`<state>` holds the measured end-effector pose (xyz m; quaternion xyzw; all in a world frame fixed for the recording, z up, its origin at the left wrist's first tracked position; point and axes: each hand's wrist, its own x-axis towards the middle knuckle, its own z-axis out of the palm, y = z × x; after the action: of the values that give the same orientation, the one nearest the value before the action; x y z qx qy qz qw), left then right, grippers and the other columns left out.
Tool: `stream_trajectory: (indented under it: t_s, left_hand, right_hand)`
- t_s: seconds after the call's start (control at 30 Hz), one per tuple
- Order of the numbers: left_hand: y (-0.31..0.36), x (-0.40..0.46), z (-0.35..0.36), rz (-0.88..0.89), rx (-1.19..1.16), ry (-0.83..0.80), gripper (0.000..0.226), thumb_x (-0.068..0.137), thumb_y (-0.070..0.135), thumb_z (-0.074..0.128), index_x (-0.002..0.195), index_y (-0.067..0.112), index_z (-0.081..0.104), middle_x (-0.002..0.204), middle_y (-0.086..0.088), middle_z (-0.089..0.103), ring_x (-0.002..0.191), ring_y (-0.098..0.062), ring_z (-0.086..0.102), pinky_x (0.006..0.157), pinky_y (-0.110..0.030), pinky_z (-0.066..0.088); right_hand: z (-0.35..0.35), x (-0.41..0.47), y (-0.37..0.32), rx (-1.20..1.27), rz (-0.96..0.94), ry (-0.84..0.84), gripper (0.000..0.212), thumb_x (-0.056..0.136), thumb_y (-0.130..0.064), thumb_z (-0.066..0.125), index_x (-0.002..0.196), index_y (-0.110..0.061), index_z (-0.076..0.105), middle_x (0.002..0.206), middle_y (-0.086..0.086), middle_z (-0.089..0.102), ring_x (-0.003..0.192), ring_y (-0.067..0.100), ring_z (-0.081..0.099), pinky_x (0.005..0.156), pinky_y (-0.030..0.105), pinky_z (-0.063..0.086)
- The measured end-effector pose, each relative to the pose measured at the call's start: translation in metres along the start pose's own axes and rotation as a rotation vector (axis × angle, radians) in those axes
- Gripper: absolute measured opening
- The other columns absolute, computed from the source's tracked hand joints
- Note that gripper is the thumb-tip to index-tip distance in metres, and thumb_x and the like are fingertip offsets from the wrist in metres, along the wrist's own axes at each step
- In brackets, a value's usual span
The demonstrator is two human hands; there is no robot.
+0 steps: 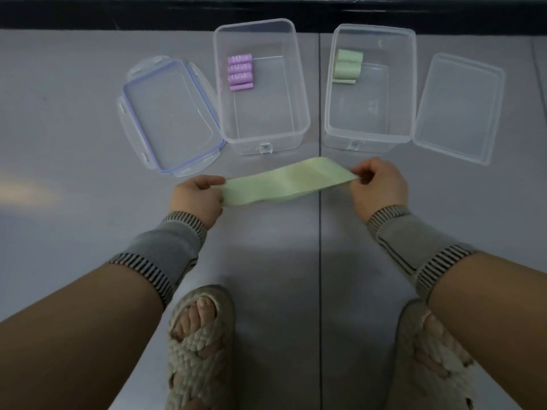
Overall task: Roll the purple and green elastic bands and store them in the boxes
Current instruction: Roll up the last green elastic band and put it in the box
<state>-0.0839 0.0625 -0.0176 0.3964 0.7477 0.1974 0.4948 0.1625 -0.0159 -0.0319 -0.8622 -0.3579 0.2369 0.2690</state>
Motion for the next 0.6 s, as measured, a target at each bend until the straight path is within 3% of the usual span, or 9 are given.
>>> stream_trajectory:
  t_s: [0.1, 0.23, 0.37, 0.47, 0.6]
  left_hand:
    - [0.023, -0.005, 0.000, -0.149, -0.271, -0.072, 0.031, 0.087, -0.008, 0.043, 0.073, 0.010, 0.064, 0.081, -0.002, 0.064, 0.059, -0.010, 0.060, 0.049, -0.016, 0.050]
    - [0.041, -0.016, 0.002, -0.246, -0.489, -0.125, 0.028, 0.083, -0.009, 0.037, 0.076, 0.003, 0.061, 0.078, -0.005, 0.066, 0.061, -0.012, 0.064, 0.055, -0.018, 0.054]
    - [0.046, -0.024, 0.013, -0.145, -0.348, -0.175, 0.024, 0.084, -0.011, 0.049, 0.078, 0.006, 0.065, 0.076, -0.007, 0.068, 0.068, -0.011, 0.067, 0.056, -0.018, 0.054]
    - [0.046, -0.026, 0.017, -0.087, -0.181, -0.147, 0.007, 0.080, 0.004, 0.067, 0.077, 0.010, 0.067, 0.072, -0.006, 0.067, 0.062, -0.012, 0.061, 0.054, -0.018, 0.051]
    - [0.047, -0.028, 0.020, -0.057, -0.024, -0.106, 0.003, 0.079, 0.020, 0.072, 0.078, 0.020, 0.069, 0.074, -0.001, 0.063, 0.060, -0.012, 0.053, 0.050, -0.024, 0.040]
  right_hand:
    - [-0.022, 0.010, 0.006, 0.281, 0.191, -0.107, 0.014, 0.079, -0.004, 0.065, 0.078, -0.018, 0.069, 0.077, 0.003, 0.066, 0.077, 0.021, 0.061, 0.076, 0.032, 0.052]
    - [-0.044, 0.009, 0.002, 0.653, 0.425, -0.295, 0.014, 0.080, -0.002, 0.066, 0.075, -0.015, 0.065, 0.077, 0.007, 0.063, 0.074, 0.022, 0.060, 0.063, 0.030, 0.050]
    - [-0.050, 0.006, -0.012, 0.828, 0.544, -0.334, 0.010, 0.085, -0.006, 0.063, 0.078, -0.014, 0.062, 0.077, 0.005, 0.063, 0.069, 0.018, 0.059, 0.055, 0.027, 0.046]
    - [-0.049, 0.007, -0.014, 0.879, 0.600, -0.325, 0.003, 0.086, -0.008, 0.061, 0.087, -0.011, 0.064, 0.083, 0.008, 0.064, 0.073, 0.020, 0.062, 0.058, 0.030, 0.051]
    - [-0.046, 0.004, -0.015, 0.889, 0.593, -0.332, 0.005, 0.087, -0.008, 0.060, 0.086, -0.010, 0.065, 0.080, 0.008, 0.065, 0.071, 0.020, 0.062, 0.055, 0.028, 0.051]
